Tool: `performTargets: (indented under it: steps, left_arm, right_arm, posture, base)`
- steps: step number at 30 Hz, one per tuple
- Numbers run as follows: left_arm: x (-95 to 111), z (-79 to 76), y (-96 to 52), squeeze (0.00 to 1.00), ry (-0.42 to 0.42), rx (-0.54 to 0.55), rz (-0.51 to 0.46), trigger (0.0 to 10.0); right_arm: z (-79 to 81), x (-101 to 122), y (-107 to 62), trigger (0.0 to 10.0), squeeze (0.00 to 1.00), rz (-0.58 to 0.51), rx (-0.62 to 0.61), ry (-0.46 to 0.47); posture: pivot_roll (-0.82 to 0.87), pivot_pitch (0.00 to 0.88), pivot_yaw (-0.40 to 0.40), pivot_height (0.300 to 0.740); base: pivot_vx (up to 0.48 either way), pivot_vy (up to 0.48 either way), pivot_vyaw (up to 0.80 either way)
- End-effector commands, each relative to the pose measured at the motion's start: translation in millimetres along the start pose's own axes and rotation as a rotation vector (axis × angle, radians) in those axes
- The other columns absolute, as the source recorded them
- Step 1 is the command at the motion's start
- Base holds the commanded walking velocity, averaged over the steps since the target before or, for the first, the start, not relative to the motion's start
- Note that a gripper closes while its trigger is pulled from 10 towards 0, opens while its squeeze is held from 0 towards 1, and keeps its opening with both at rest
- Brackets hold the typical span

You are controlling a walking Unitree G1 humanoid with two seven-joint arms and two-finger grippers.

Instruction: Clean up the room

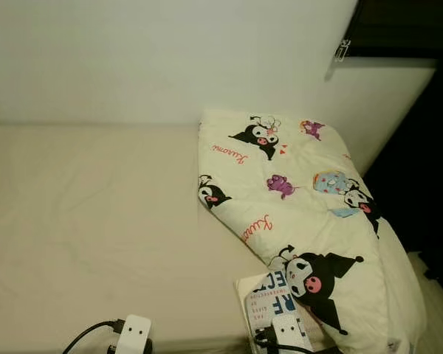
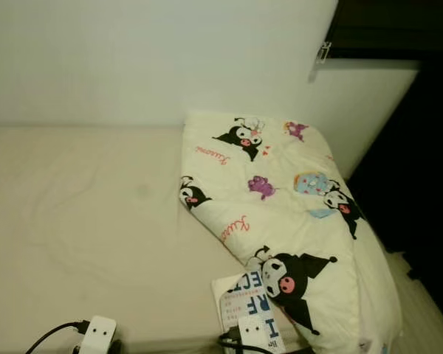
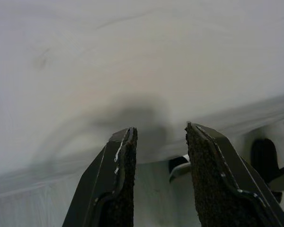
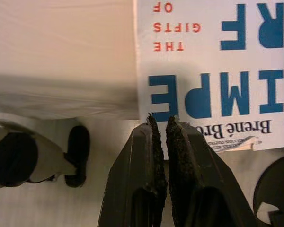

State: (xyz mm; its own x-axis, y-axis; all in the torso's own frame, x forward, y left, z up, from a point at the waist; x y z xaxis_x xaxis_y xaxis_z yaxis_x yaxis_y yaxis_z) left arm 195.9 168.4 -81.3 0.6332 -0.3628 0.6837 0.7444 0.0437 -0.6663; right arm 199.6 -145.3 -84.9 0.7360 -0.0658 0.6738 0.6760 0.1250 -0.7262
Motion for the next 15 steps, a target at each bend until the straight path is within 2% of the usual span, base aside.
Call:
performTargets:
  steps: [1, 5, 15]
  left_arm:
    - [-6.7, -1.2, -1.7, 0.00, -0.002, -0.003, 0.029, 10.0]
    - [-3.7, -1.5, -1.0, 0.00, 0.026, -0.011, 0.013, 10.0]
    - [-1.7, -1.0, -0.2, 0.00, 0.020, -0.005, 0.010, 10.0]
  right_arm:
    - [-0.5, -4.3, -0.9, 10.0, 0.00, 0.023, 0.009, -0.004]
    - [-0.4, -1.8, -0.4, 10.0, 0.00, 0.020, 0.037, 0.043]
    - [-0.5, -3.0, 0.0, 10.0, 0.00, 0.030, 0.004, 0.023]
  posture:
    - [0.04, 0.000, 0.030, 0.689]
    - [0.05, 0.000, 0.029, 0.694]
    - [0.05, 0.000, 0.030, 0.724]
  base:
    - [0.000, 0.000, 0.00]
    - [0.000, 0.000, 0.00]
    - [0.000, 0.000, 0.00]
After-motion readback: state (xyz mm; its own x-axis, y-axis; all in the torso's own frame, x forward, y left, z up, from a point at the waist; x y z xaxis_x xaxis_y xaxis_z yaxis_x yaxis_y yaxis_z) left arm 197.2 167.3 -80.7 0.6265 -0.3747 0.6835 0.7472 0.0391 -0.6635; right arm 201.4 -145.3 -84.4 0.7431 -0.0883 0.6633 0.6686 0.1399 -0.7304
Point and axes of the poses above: a point about 5 cm out from each wrist's last joint towards the gripper, its own y axis pointing out of the wrist towards the gripper, its own x axis along the axis of the wrist's last joint, z = x × y, the point moved 1 cm from there along y, pointing out of the wrist towards the gripper, and after that the axes turned 11 degrees about y, right-handed, at the moved point
